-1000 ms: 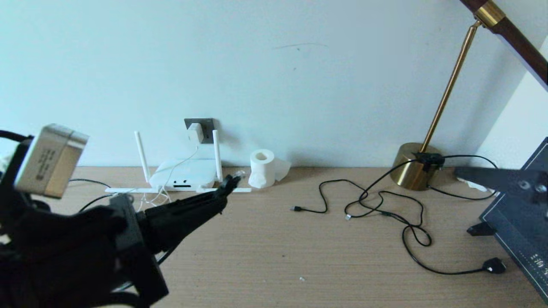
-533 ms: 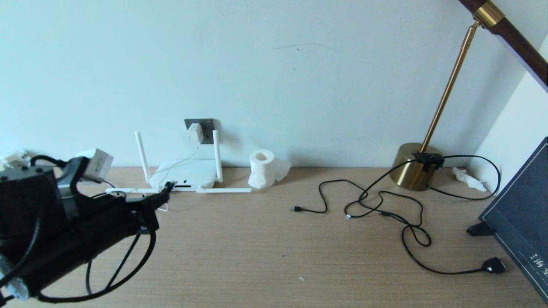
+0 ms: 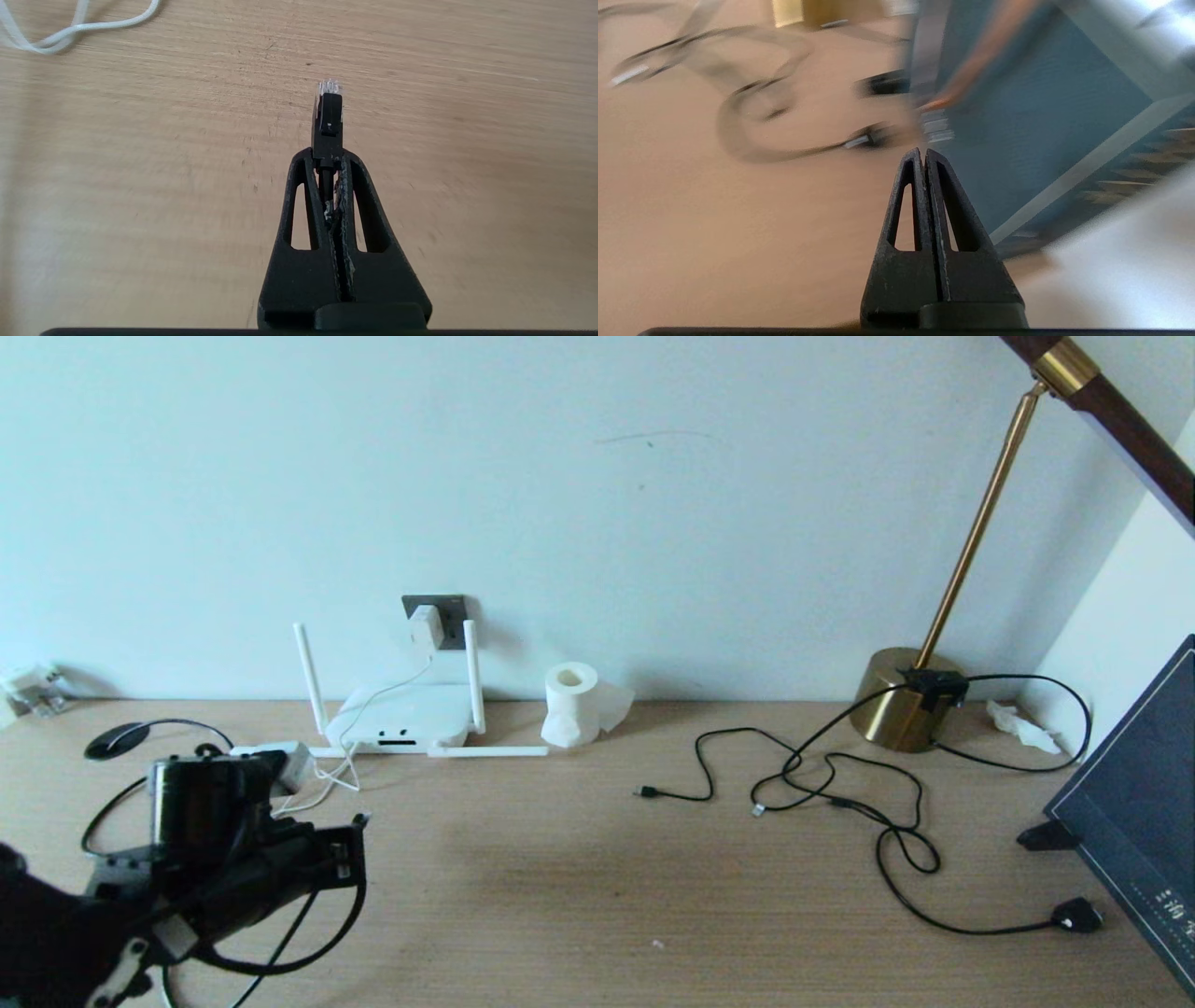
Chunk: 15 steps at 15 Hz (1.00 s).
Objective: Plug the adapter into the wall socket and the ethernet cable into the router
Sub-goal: Align cable and router interface
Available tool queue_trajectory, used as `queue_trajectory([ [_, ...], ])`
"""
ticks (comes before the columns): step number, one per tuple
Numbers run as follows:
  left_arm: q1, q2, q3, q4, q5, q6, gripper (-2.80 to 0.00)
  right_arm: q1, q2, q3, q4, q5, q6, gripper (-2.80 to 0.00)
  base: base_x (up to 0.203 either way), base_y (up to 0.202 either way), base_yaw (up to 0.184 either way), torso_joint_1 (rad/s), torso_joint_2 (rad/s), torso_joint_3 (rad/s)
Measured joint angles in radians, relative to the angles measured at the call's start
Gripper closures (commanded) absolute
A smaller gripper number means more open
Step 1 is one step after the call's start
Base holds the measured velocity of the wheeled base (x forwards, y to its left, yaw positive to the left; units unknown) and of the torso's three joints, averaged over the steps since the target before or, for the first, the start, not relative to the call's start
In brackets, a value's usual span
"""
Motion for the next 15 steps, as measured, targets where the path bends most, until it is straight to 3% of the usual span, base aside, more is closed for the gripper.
queue_trajectory([
  [2, 0.004, 0.070, -0.010, -0.074, 0.001, 0.000, 0.00, -0.005, -0.091, 0.093, 0.000, 0.121, -0.045, 0.00, 0.000, 0.000, 0.000, 0.000, 0.00, 0.000],
  [5, 0.005, 0.160, -0.011, -0.216, 0.001, 0.012, 0.00, -0.007, -0.193, 0.216, -0.054, 0.214, -0.118, 0.00, 0.000, 0.000, 0.000, 0.000, 0.00, 0.000],
  [7, 0.005, 0.195, -0.008, -0.226, 0.000, 0.016, 0.00, -0.007, -0.221, 0.252, -0.062, 0.241, -0.122, 0.00, 0.000, 0.000, 0.000, 0.000, 0.00, 0.000],
  [10, 0.005, 0.224, -0.013, -0.230, -0.005, 0.014, 0.00, -0.007, -0.225, 0.286, -0.060, 0.372, -0.090, 0.00, 0.000, 0.000, 0.000, 0.000, 0.00, 0.000],
  [12, 0.005, 0.232, -0.023, -0.237, -0.006, 0.013, 0.00, -0.007, -0.227, 0.293, -0.068, 0.364, -0.062, 0.00, 0.000, 0.000, 0.000, 0.000, 0.00, 0.000],
  [15, 0.002, 0.230, -0.033, -0.245, -0.027, 0.013, 0.00, -0.007, -0.237, 0.296, -0.072, 0.284, 0.030, 0.00, 0.000, 0.000, 0.000, 0.000, 0.00, 0.000],
])
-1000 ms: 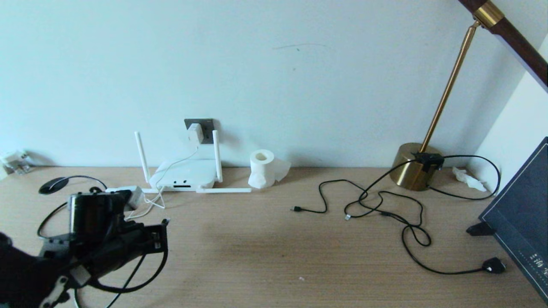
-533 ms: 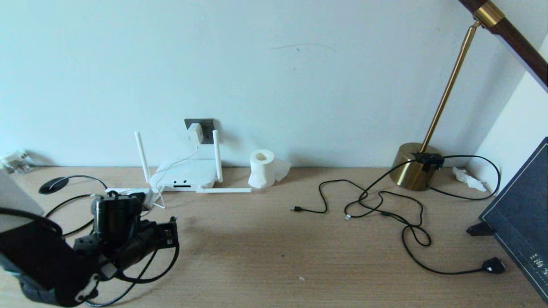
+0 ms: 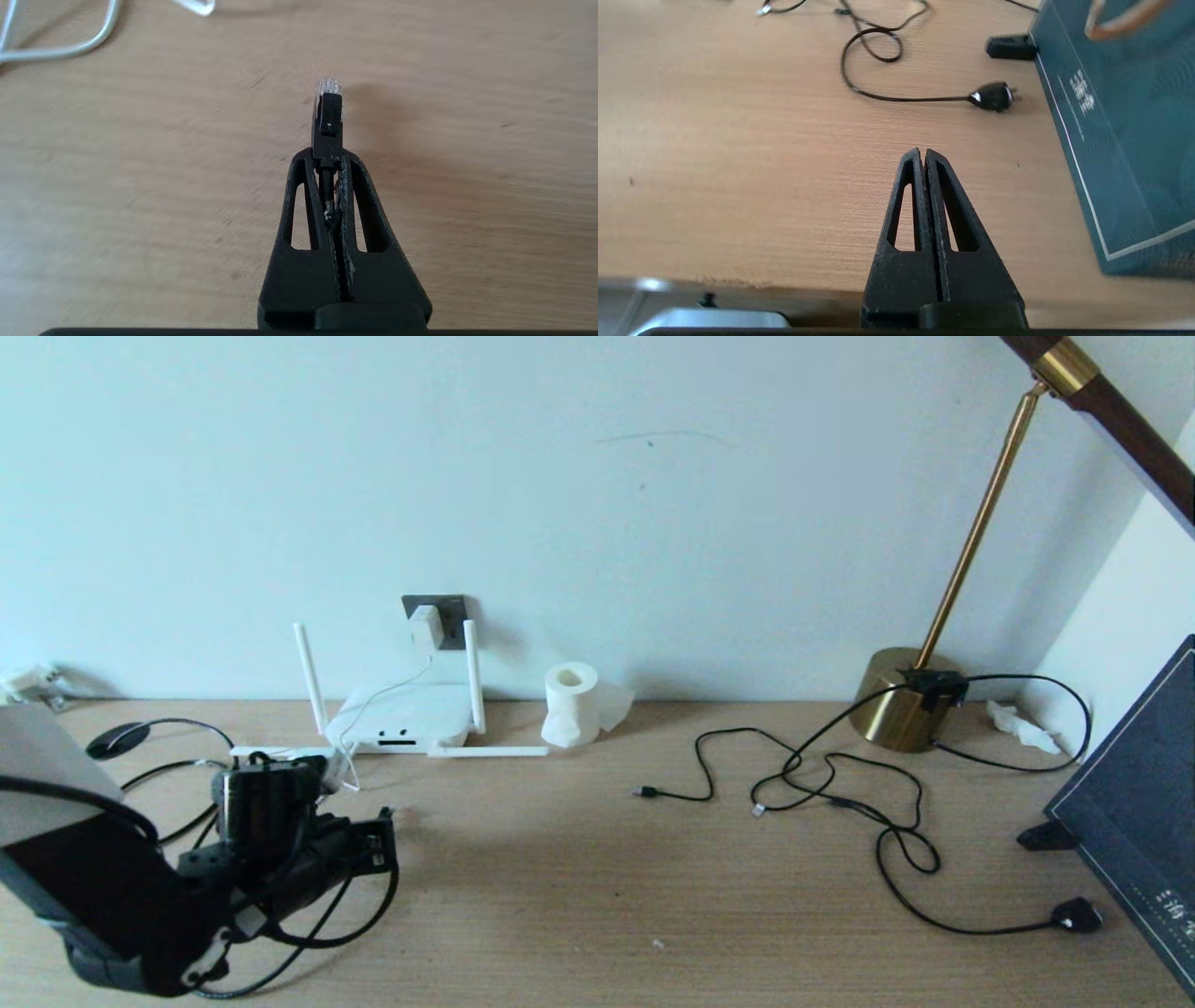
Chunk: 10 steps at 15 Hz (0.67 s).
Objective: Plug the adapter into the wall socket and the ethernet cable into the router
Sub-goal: Align cable and router interface
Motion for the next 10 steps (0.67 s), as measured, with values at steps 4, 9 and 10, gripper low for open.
queue_trajectory([
  [4, 0.003, -0.010, -0.013, 0.002, -0.087, -0.003, 0.00, 0.000, -0.001, -0.001, 0.002, -0.002, 0.028, 0.00, 0.000, 0.000, 0.000, 0.000, 0.00, 0.000],
  [9, 0.006, -0.001, -0.084, 0.012, -0.092, -0.002, 0.00, 0.000, -0.001, -0.002, 0.003, -0.001, 0.023, 0.00, 0.000, 0.000, 0.000, 0.000, 0.00, 0.000],
  [10, 0.006, 0.005, -0.098, 0.013, -0.094, -0.002, 0.00, 0.000, -0.001, -0.002, 0.004, -0.001, 0.023, 0.00, 0.000, 0.000, 0.000, 0.000, 0.00, 0.000],
])
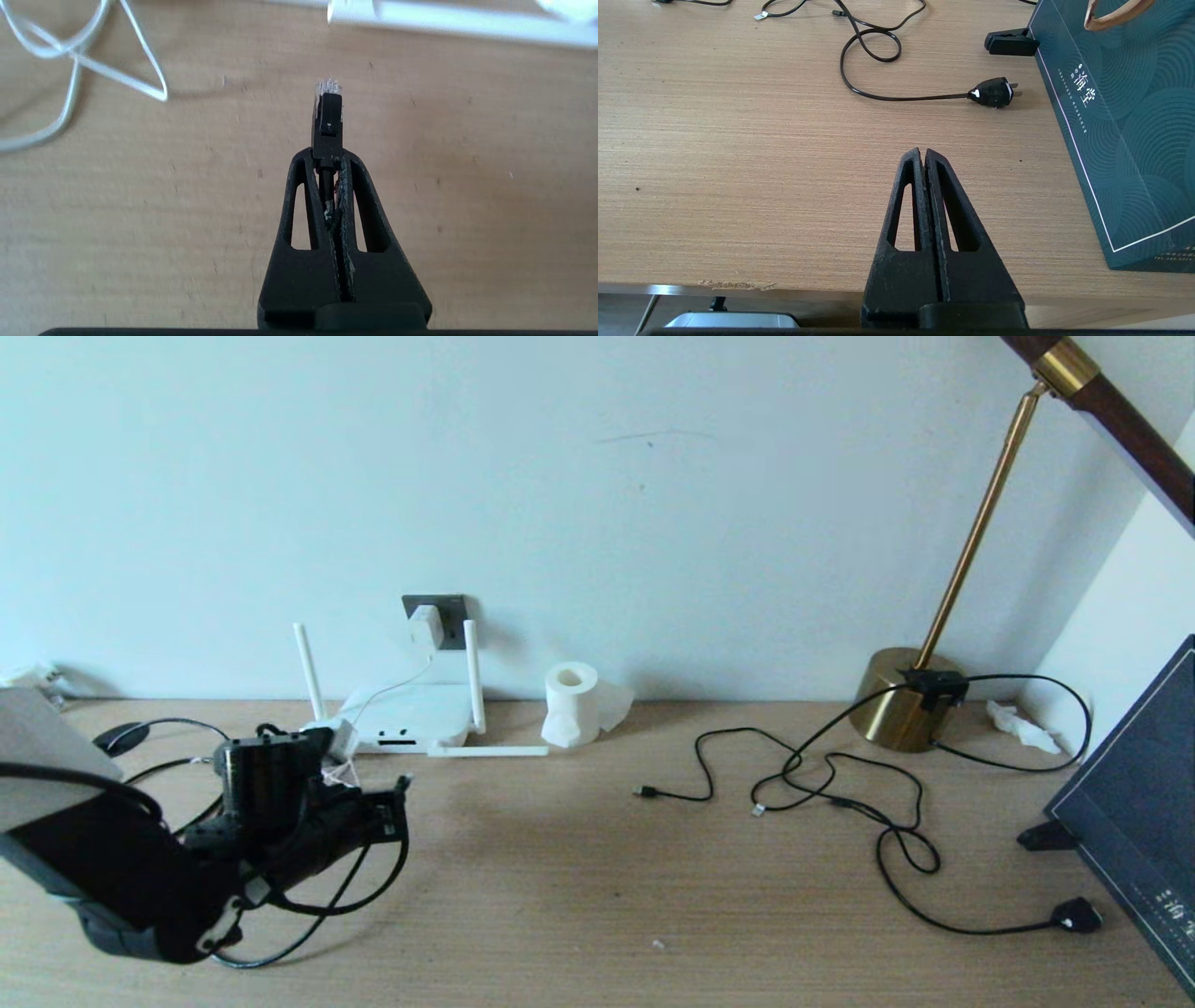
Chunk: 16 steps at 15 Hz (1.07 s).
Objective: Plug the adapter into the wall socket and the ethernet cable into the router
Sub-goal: Align cable and router interface
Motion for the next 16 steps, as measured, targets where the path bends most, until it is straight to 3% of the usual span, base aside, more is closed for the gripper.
queue_trajectory([
  [5, 0.008, 0.049, -0.082, 0.014, 0.000, 0.000, 0.00, 0.000, 0.000, 0.000, 0.000, 0.000, 0.000, 0.00, 0.000, 0.000, 0.000, 0.000, 0.00, 0.000],
  [16, 0.018, 0.078, -0.135, 0.065, 0.000, 0.002, 0.00, 0.000, 0.000, 0.000, 0.000, 0.000, 0.000, 0.00, 0.000, 0.000, 0.000, 0.000, 0.00, 0.000],
])
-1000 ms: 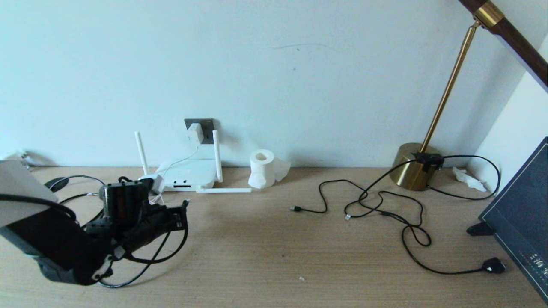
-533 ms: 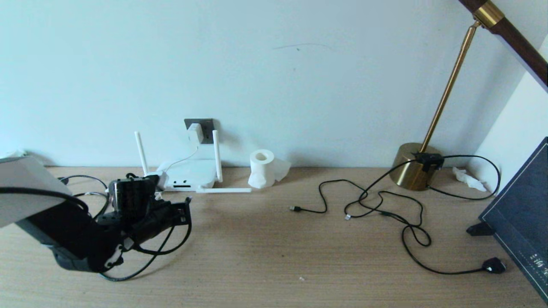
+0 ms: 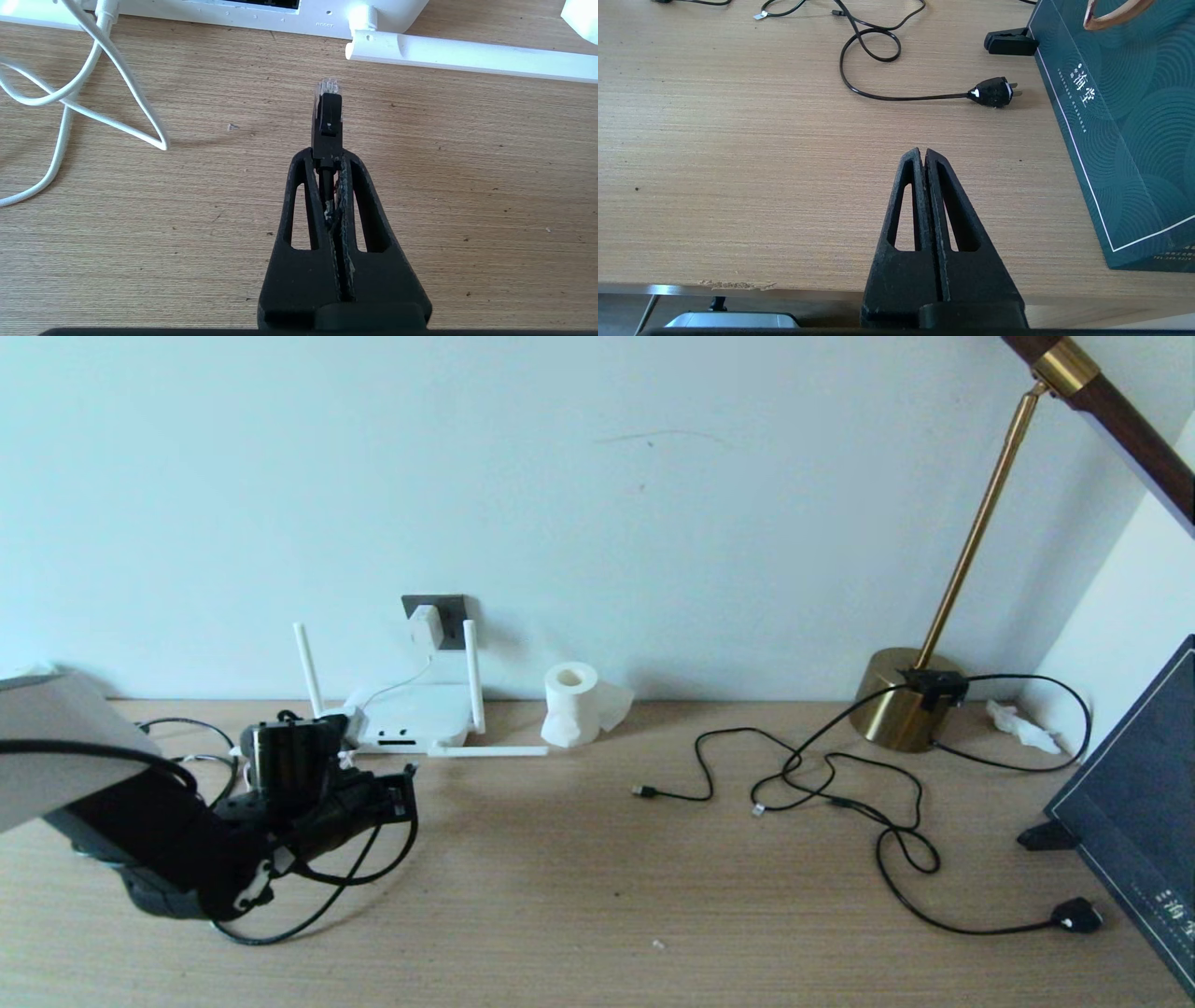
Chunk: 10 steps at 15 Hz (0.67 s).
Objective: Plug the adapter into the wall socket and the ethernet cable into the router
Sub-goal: Align cable and router interface
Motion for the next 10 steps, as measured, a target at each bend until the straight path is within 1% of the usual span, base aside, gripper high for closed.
queue_trajectory([
  [5, 0.005, 0.001, -0.009, 0.000, -0.011, 0.000, 0.00, 0.000, 0.000, 0.000, 0.000, 0.000, 0.000, 0.00, 0.000, 0.000, 0.000, 0.000, 0.00, 0.000],
  [10, 0.031, 0.000, -0.021, 0.010, -0.022, 0.000, 0.00, 0.000, 0.000, 0.000, 0.000, 0.000, 0.000, 0.00, 0.000, 0.000, 0.000, 0.000, 0.00, 0.000],
])
